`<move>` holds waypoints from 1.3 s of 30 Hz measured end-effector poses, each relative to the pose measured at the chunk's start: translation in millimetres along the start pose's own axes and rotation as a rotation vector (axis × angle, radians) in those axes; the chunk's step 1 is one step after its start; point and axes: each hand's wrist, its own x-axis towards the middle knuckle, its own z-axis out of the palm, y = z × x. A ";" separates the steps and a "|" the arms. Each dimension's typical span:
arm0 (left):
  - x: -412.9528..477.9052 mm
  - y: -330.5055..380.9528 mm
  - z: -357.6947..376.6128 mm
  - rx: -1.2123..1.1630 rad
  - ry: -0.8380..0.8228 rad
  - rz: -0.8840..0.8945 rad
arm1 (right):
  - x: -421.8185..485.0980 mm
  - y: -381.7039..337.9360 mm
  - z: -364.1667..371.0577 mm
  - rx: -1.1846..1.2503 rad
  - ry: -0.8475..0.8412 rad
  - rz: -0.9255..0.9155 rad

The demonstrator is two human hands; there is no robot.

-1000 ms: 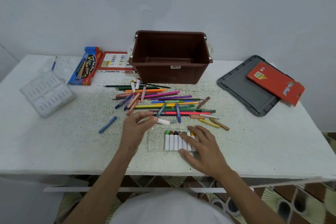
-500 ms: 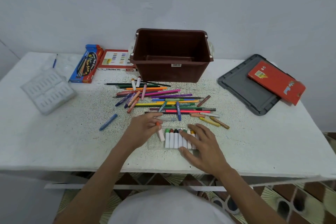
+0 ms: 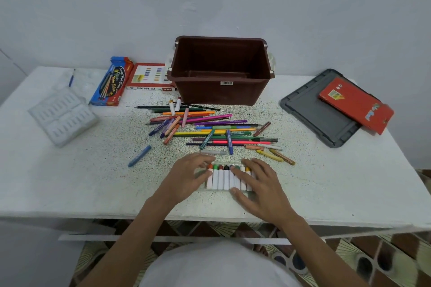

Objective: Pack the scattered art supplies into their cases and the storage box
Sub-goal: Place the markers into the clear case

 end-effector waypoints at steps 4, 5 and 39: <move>-3.0 -6.8 3.7 0.106 0.007 0.058 | -0.1 1.0 0.9 0.003 0.000 -0.002; -3.8 -8.3 4.1 0.126 0.000 0.080 | -0.2 1.1 1.0 0.002 -0.001 -0.002; 101.4 -62.7 -56.8 0.014 0.544 -0.226 | 0.0 1.7 0.6 0.000 0.004 -0.011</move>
